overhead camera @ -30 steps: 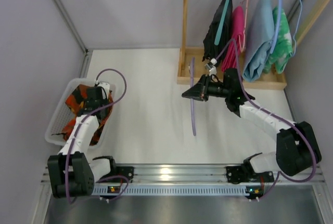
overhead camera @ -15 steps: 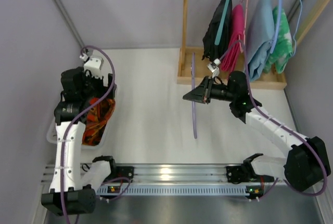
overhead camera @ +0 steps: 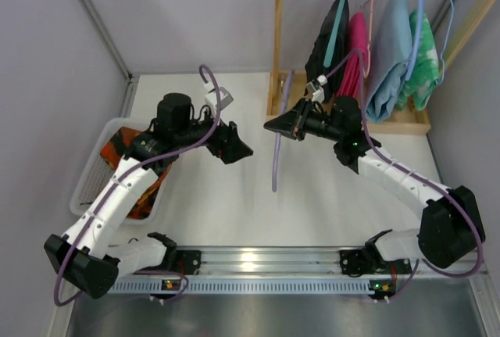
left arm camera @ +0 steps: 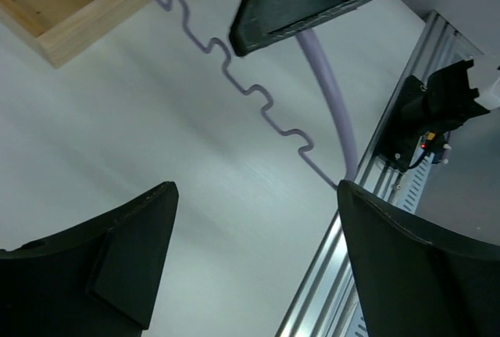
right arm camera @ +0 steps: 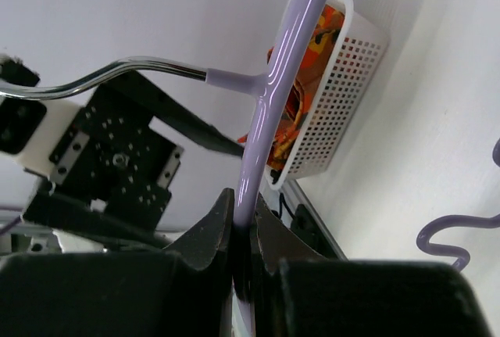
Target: Remove the trousers from the hanger
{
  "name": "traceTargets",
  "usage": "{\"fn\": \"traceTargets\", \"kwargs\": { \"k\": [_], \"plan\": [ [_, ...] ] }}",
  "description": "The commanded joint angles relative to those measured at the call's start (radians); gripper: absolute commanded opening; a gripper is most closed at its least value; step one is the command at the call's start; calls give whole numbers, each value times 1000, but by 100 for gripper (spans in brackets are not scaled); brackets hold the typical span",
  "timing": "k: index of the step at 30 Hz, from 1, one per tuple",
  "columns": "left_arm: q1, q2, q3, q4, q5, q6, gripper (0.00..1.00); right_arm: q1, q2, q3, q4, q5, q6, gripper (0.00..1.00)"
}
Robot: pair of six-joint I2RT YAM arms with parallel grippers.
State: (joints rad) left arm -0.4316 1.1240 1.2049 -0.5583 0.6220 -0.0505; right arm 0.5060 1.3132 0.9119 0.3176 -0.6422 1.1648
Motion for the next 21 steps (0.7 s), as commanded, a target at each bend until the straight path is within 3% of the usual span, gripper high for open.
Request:
{"fn": "traceTargets", "kwargs": {
  "k": [1, 8, 11, 19, 21],
  "plan": [
    [-85, 8, -19, 193, 59, -152, 89, 28, 15, 94, 133, 45, 56, 0],
    [-203, 37, -67, 380, 2, -334, 86, 58, 34, 143, 140, 58, 82, 0],
    [-211, 51, -96, 489, -18, -429, 80, 74, 37, 154, 143, 59, 85, 0],
    [-239, 80, -114, 549, -51, -480, 46, 88, 49, 179, 170, 50, 108, 0],
    [-239, 74, -113, 551, -60, -485, 26, 92, 49, 180, 178, 47, 105, 0]
  ]
}}
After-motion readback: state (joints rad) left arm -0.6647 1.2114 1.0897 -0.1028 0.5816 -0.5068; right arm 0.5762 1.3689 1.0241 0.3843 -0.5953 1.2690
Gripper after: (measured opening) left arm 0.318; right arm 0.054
